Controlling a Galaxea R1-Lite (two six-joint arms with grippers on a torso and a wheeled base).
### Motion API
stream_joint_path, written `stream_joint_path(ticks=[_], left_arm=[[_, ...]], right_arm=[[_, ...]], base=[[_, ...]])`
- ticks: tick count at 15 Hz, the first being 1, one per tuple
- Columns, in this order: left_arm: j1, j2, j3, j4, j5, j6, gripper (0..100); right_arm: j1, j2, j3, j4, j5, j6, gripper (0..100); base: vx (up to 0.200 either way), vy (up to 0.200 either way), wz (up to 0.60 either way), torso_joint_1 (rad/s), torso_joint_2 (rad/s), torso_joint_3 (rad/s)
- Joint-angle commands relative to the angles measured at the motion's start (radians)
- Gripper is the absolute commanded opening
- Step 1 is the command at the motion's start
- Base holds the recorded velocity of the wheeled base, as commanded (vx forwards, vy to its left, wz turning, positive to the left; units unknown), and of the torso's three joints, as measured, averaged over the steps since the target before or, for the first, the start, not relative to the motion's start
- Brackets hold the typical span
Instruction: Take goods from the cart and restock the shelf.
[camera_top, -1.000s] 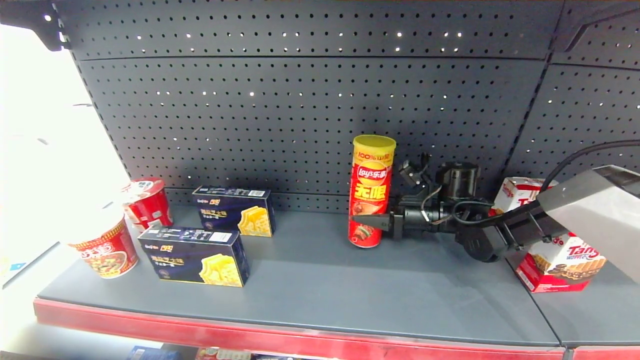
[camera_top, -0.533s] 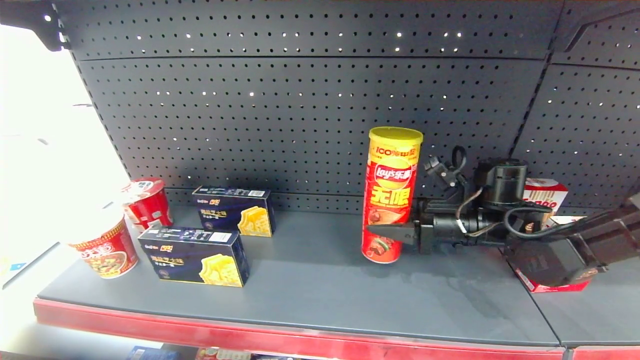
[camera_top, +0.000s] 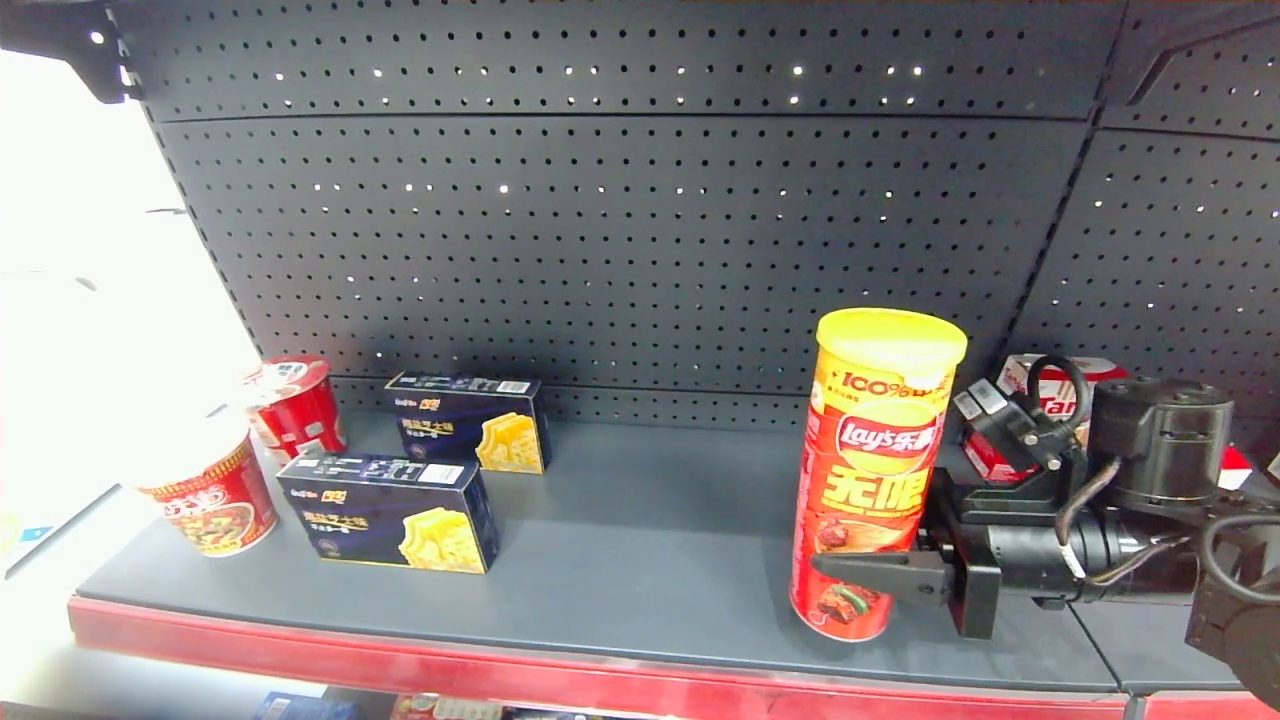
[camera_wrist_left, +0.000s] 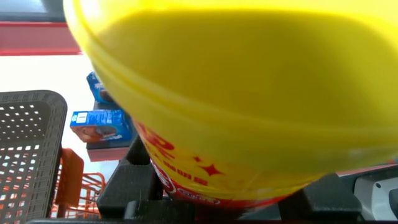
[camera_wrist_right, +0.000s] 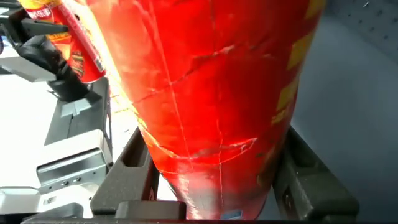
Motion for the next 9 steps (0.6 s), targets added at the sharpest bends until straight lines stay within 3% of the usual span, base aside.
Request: stream_joint_path(ticks=[1, 9], left_arm=[[0.000, 0.000, 0.000, 0.001, 0.001, 0.000, 0], [0.000, 0.000, 0.000, 0.001, 0.001, -0.001, 0]], right_arm=[[-0.006, -0.012, 0.030, -0.020, -0.001, 0.000, 0], [0.000, 0.169, 0.004, -0.168, 0.002, 0.007, 0]], base=[[0.000, 0.000, 0.00, 0.000, 0.00, 0.000], [0.000, 0.000, 0.00, 0.000, 0.00, 0.000]])
